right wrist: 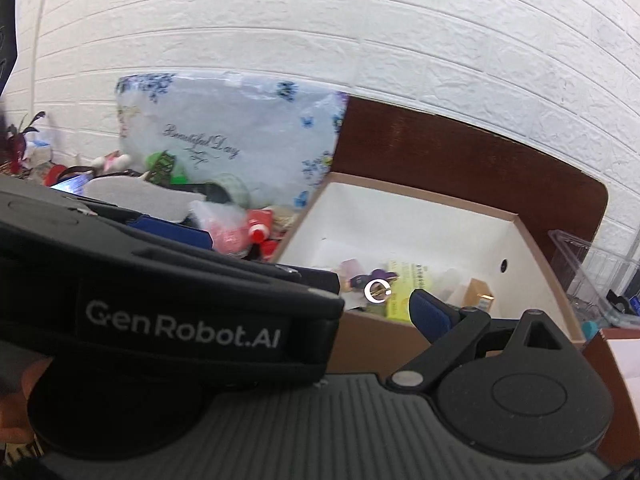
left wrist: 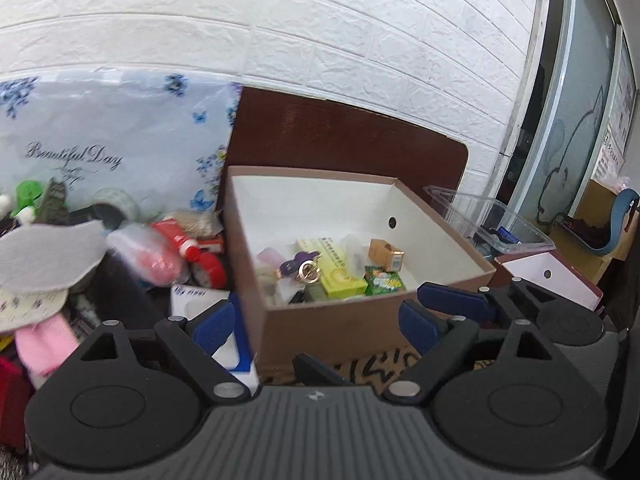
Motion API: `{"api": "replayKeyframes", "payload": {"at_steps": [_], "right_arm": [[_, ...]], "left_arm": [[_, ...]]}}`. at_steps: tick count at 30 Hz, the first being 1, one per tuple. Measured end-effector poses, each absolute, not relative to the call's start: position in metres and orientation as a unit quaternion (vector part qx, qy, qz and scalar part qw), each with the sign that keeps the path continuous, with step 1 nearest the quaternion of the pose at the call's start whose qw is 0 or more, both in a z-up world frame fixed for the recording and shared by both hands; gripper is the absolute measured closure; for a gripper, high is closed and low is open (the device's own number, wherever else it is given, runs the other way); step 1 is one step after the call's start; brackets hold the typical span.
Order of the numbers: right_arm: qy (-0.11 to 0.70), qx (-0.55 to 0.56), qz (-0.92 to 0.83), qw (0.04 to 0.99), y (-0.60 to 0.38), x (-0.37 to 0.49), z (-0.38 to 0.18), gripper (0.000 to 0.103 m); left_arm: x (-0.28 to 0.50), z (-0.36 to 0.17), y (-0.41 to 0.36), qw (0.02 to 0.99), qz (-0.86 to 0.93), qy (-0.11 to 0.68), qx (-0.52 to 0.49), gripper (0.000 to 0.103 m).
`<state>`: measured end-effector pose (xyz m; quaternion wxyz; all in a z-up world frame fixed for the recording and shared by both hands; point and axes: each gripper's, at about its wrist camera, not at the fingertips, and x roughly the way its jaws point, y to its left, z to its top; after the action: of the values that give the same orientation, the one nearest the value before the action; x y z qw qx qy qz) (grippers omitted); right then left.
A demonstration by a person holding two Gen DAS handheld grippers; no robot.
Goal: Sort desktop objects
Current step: 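Withdraw both grippers from the cardboard box toward the pile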
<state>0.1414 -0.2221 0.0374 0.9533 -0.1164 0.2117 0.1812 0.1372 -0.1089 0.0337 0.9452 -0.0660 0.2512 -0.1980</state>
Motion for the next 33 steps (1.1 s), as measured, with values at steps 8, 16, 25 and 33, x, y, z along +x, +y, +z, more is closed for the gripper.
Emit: {"api": "replayKeyframes", "payload": {"at_steps": [8, 16, 25, 33], "right_arm": [[0.217, -0.146, 0.215, 0.941, -0.184, 0.105, 0.011, 0.008], [0.238, -0.165, 0.248, 0.925, -0.157, 0.093, -0.011, 0.008], [0.263, -0.159, 0.263, 0.915, -0.149, 0.093, -0.024, 0.008], [0.288, -0.150, 0.250, 0.912, -0.157, 0.094, -0.040, 0.008]], "left_arm": [[0.109, 0.006, -0.067, 0.940, -0.182, 0.273, -0.088, 0.011], [0.094, -0.014, -0.042, 0.943, -0.149, 0.286, -0.084, 0.011], [0.087, -0.030, -0.023, 0.942, -0.113, 0.305, -0.078, 0.011], [0.070, -0.049, 0.009, 0.938, -0.071, 0.331, -0.079, 0.011]]}}
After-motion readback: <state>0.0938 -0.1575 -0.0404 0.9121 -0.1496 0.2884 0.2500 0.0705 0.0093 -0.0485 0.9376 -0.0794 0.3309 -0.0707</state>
